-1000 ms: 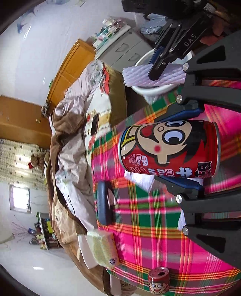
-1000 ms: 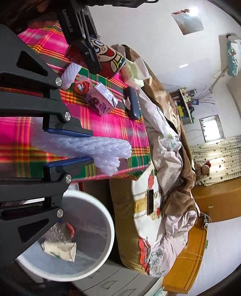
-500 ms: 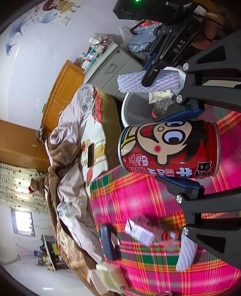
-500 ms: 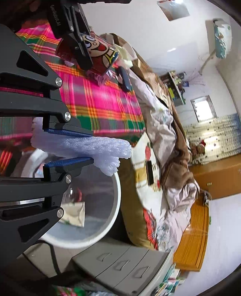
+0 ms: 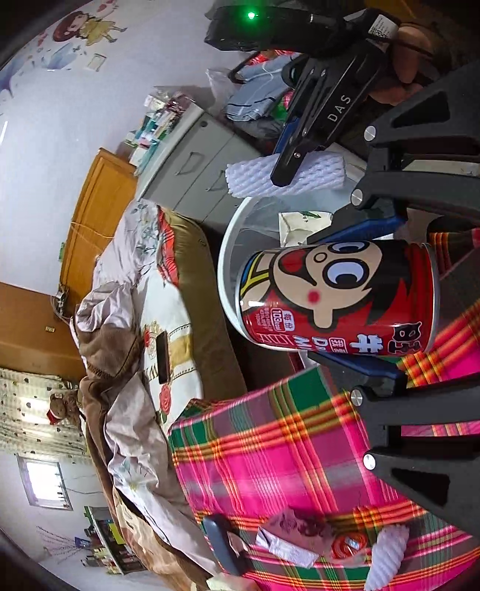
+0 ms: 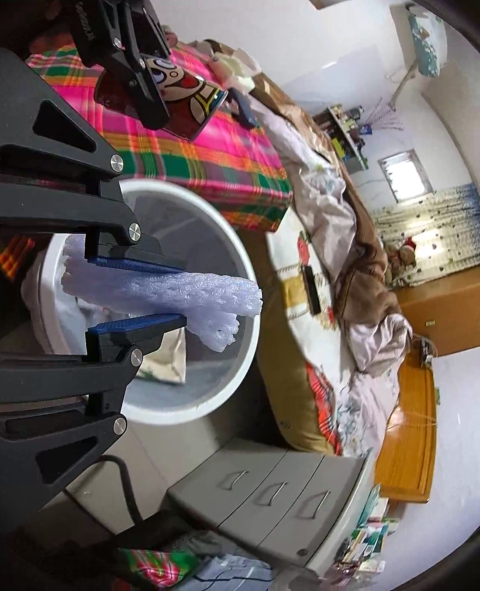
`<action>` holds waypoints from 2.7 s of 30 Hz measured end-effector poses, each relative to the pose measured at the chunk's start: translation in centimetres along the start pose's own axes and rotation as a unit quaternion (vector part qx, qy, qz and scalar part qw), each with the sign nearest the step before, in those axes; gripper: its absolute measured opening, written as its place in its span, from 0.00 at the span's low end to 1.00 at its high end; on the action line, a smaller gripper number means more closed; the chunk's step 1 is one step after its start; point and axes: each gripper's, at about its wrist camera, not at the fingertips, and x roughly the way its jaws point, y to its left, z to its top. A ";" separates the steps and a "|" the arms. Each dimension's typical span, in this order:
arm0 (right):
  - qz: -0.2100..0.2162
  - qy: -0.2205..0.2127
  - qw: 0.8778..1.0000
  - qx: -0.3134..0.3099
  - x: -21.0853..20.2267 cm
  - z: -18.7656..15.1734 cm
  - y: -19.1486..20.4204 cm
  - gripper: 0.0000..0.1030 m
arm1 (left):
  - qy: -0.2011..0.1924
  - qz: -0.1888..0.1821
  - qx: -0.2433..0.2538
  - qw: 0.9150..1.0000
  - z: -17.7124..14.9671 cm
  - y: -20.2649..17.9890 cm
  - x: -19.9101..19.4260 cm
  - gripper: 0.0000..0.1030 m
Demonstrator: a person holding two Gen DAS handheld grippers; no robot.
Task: Collect trash
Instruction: 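Carry the can and foam sleeve over the white bin and open both tools, then move both tools back over the cloth toward the other red can and milk carton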
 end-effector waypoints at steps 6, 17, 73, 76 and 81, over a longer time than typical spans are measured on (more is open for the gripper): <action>-0.018 0.017 1.000 0.003 1.0 -0.2 -1.6 0.22 | 0.012 0.002 0.015 1.000 0.0 -1.8 1.9 0.53; -0.023 0.039 0.999 0.000 2.2 -0.5 -2.8 0.25 | 0.014 0.007 0.023 1.000 0.1 -2.5 3.5 0.59; 0.088 0.019 0.992 -0.090 1.7 -1.3 13.1 0.50 | -0.067 0.155 -0.122 0.978 -6.9 15.2 -9.9 0.69; 0.098 0.022 0.990 -0.096 2.0 -1.2 14.4 0.51 | -0.073 0.166 -0.140 0.973 -7.4 17.1 -10.9 0.69; 0.117 0.031 0.988 -0.097 2.7 -1.0 16.6 0.54 | -0.077 0.184 -0.161 0.967 -8.0 19.8 -12.1 0.70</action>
